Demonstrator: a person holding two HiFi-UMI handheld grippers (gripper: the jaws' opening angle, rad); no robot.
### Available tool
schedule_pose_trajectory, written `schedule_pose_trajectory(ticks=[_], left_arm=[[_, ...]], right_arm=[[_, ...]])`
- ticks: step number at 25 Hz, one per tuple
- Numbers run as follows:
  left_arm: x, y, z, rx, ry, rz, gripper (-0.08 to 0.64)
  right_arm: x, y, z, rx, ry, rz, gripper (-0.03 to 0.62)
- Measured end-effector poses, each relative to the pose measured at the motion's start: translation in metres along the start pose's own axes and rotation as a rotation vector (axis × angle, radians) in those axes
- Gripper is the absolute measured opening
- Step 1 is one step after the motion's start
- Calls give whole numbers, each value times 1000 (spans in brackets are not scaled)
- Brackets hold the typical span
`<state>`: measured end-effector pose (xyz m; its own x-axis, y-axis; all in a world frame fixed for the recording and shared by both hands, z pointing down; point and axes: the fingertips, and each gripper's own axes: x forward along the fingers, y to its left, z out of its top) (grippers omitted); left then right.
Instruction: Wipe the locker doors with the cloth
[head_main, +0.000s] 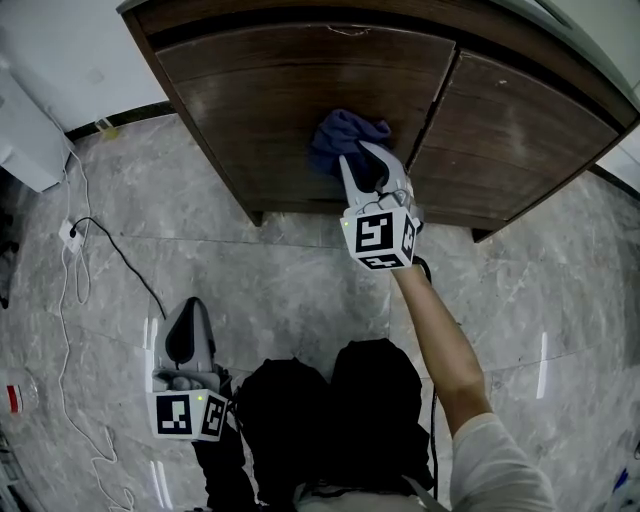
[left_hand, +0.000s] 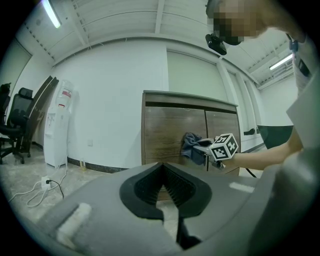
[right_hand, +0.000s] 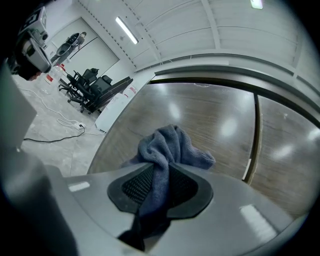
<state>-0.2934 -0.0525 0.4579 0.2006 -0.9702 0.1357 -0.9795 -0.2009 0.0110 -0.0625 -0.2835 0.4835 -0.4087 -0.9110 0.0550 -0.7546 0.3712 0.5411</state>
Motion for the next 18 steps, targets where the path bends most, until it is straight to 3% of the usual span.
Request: schedule_pose_trajectory(ticks=[8, 18], left_arm=[[3, -8, 1, 8, 1, -9, 1], [2, -14, 3, 18, 4, -15, 0]], right_arm=[[-17, -28, -23, 23, 30, -59, 91], [-31, -42, -61, 155, 88, -121, 92]])
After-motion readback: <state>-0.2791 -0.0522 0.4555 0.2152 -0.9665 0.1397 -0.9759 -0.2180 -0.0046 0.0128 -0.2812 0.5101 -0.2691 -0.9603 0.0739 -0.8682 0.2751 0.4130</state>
